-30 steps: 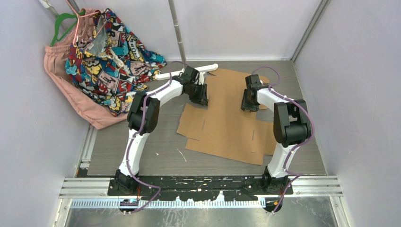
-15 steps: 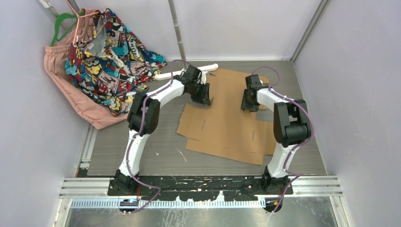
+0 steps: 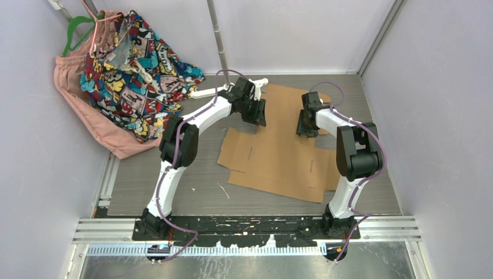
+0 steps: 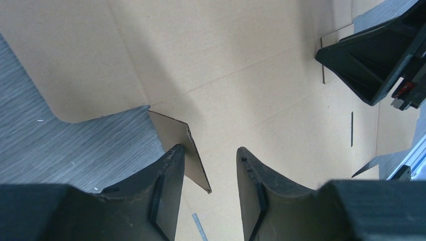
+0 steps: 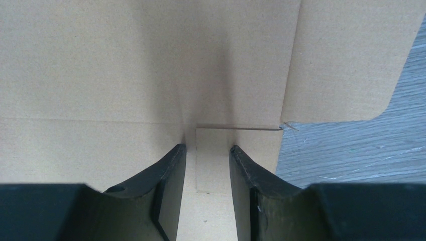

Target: Fold the paper box

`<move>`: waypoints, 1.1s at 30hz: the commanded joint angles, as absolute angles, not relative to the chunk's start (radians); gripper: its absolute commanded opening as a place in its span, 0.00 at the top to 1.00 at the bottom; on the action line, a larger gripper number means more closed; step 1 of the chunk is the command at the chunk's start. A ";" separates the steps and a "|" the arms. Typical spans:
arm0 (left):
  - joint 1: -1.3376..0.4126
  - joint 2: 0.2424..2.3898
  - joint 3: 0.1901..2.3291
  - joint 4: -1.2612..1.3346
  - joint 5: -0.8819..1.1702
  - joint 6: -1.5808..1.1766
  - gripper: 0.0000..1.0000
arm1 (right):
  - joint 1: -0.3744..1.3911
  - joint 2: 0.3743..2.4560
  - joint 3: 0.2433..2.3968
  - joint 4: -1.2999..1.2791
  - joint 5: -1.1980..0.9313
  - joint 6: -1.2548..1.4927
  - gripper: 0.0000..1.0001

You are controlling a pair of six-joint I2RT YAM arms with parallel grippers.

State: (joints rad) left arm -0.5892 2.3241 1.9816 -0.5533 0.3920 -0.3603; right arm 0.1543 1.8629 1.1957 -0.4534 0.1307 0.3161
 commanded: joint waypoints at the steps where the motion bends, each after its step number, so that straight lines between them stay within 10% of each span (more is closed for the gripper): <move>1: -0.604 2.332 2.041 -0.560 0.395 -0.363 0.56 | 0.168 1.890 1.153 -0.488 0.065 0.333 0.57; 33: -0.667 2.456 2.155 -0.616 0.326 -0.346 0.33 | 0.168 1.894 1.162 -0.494 0.062 0.325 0.57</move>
